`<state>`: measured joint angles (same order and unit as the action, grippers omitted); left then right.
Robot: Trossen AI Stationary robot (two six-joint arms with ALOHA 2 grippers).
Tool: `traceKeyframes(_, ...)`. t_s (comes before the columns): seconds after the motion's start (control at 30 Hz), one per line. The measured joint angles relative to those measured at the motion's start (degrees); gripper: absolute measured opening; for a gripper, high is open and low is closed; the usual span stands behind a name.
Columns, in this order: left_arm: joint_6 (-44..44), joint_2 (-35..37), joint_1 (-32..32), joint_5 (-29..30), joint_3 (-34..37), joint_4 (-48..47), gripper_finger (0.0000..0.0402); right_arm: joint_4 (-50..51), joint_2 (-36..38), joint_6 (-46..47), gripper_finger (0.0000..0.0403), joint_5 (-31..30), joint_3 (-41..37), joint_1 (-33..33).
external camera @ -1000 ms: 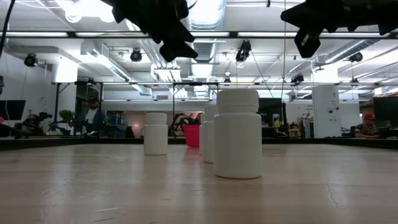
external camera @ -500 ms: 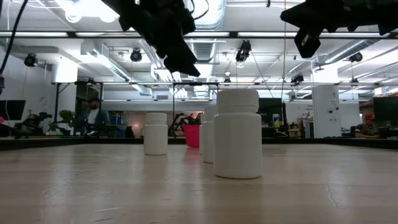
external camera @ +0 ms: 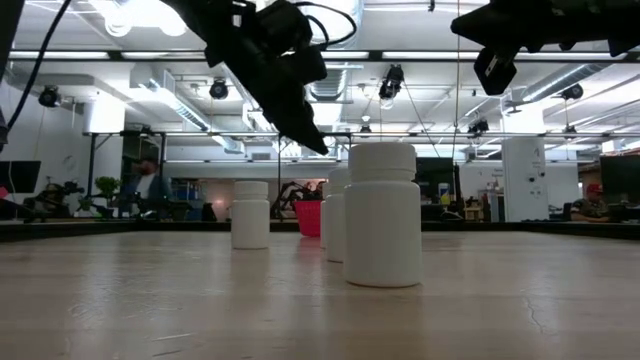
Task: Pick and place pill bottles into a basket
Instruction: Put the white pill bottle into the red bin
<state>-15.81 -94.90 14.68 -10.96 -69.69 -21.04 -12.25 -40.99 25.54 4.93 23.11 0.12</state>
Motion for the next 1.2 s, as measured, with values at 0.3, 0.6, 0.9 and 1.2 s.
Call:
traceKeyframes(0.3,0.4,2.0,-1.1,0.0,-0.6,-8.8,0.0313,0.0,0.0,0.0,0.0009,0.0,0.0,0.0)
traceKeyframes(0.6,0.5,7.3,-8.9,0.0,-1.0,-18.5,0.0313,0.0,0.0,-0.2,0.0008,-0.2,0.0,0.0)
traceKeyframes(0.9,2.3,4.1,-15.3,5.4,-0.3,-18.9,0.0313,0.4,0.0,0.0,0.0008,-0.2,0.0,0.0)
traceKeyframes(1.2,5.0,-0.1,-15.3,5.7,1.2,-18.7,0.0313,2.3,0.0,1.5,0.0008,-0.1,0.0,0.0)
